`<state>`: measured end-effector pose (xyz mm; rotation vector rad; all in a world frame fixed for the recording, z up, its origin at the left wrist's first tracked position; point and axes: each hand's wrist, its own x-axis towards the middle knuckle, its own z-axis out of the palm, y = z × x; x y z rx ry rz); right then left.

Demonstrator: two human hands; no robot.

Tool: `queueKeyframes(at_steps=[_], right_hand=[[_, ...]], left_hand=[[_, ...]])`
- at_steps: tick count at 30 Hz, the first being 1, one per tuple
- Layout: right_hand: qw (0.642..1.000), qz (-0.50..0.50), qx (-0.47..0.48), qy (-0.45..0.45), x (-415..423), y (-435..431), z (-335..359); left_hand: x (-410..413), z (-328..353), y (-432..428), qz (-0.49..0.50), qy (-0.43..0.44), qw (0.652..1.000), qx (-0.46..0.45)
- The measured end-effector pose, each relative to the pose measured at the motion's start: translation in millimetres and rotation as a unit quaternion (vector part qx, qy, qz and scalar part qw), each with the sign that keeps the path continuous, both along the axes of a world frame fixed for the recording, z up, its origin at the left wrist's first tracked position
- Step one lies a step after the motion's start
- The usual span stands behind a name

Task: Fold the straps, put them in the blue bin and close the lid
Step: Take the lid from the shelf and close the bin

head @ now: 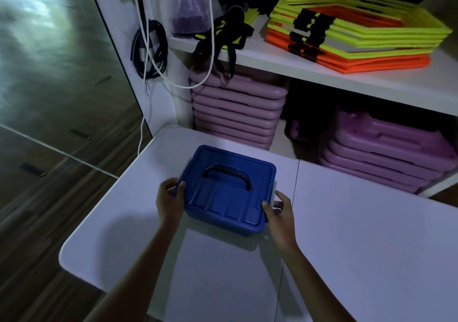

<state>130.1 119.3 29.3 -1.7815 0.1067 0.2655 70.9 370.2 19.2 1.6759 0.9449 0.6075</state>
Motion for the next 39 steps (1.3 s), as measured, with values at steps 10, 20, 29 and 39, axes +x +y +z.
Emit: queueKeyframes(at_steps=[10,20,29,39], right_hand=[[0.998,-0.01,-0.04,-0.055,-8.7,5.3,-6.7],[0.991,0.009,-0.085,-0.101,-8.5,8.0,-3.8],[0.948,0.075,-0.274,-0.144,-3.7,5.6,-1.6],[0.86,0.155,-0.43,-0.229,8.4,4.7,7.6]], left_hand=[[-20.7,-5.2,11.6,-0.188,0.027,0.938,0.289],[-22.5,-4.5,7.1,-0.223,0.049,0.916,0.331],[-21.2,-11.3,-1.9,-0.215,0.04,0.945,0.245],[-17.6,2.2,-3.9,-0.244,0.107,0.945,0.192]])
